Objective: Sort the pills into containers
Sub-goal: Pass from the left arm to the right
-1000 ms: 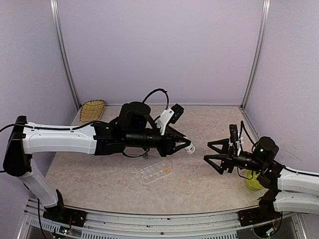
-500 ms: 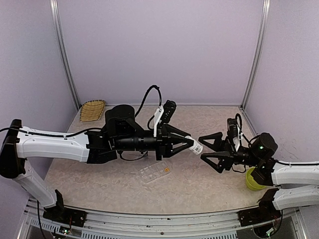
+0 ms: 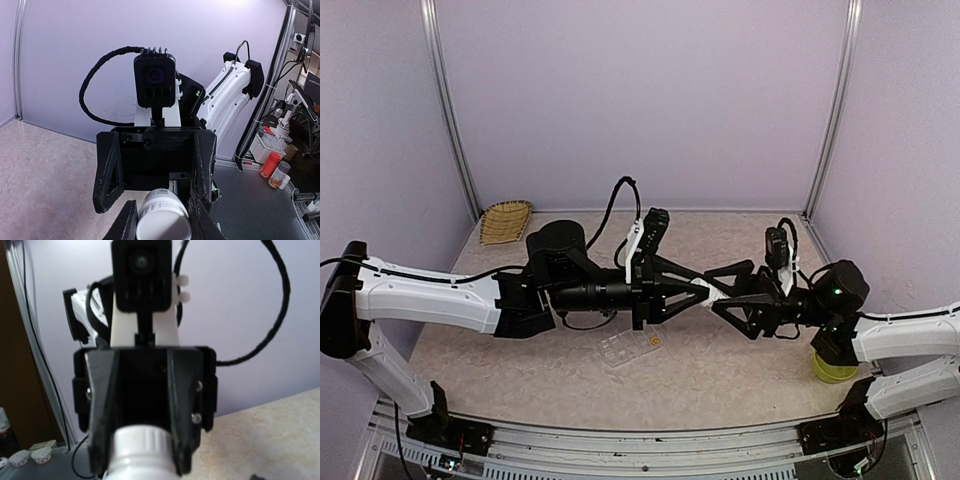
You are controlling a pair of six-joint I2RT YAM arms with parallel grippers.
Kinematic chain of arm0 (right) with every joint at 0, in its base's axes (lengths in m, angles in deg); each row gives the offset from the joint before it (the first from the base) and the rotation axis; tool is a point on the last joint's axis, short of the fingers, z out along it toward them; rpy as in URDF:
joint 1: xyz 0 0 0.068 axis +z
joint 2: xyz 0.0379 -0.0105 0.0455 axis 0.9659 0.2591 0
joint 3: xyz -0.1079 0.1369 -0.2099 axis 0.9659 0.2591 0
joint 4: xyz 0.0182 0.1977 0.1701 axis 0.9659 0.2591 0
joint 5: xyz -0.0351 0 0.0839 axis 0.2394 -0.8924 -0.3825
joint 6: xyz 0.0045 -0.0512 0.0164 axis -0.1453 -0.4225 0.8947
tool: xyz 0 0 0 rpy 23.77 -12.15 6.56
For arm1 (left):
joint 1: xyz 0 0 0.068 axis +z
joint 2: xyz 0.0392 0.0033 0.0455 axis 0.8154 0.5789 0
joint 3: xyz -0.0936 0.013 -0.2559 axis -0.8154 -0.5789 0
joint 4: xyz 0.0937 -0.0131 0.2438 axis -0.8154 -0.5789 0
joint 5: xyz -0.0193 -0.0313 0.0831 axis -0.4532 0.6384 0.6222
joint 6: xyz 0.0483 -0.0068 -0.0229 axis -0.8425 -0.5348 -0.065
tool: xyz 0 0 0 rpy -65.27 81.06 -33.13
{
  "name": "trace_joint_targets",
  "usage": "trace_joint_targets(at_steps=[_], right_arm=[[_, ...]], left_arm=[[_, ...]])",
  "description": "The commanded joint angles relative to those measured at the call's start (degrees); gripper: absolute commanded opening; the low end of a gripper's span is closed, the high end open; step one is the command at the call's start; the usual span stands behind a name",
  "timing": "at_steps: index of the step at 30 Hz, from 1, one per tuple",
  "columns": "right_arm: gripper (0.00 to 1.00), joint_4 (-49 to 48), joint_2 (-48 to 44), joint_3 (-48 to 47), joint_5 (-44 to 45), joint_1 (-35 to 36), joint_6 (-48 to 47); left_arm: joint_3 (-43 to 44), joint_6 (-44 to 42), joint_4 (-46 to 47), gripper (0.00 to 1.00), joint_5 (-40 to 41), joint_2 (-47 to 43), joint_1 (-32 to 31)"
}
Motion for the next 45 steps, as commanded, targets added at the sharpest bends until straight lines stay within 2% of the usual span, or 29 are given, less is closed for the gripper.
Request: trace_joint_targets(at_steps=[1, 8, 29, 38, 45], right_arm=[[0.71, -2.6, 1.1, -2.2, -0.1, 1.1, 1.0], [0.62, -2.6, 2.9, -3.0, 0.1, 1.8, 1.0], [0.62, -3.5, 4.6, -4.6, -1.6, 2.8, 2.0], [0.49, -4.4, 5.3, -5.1, -3.2, 2.8, 2.1], [0.48, -5.8, 6.1, -5.3, -4.4, 3.0, 2.6]], left_arm=[[-1.2, -0.2, 3.7, 0.10, 1.0, -2.3, -0.3], [-2.6, -0.4, 4.9, 0.10, 2.6, -3.5, -0.3], [-2.8, 0.1, 5.2, 0.10, 3.0, -3.2, -0.3], [-2.7, 0.1, 4.9, 0.10, 3.7, -2.9, -0.2], [-2.7, 0.3, 4.6, 0.10, 3.7, -2.6, -0.1]])
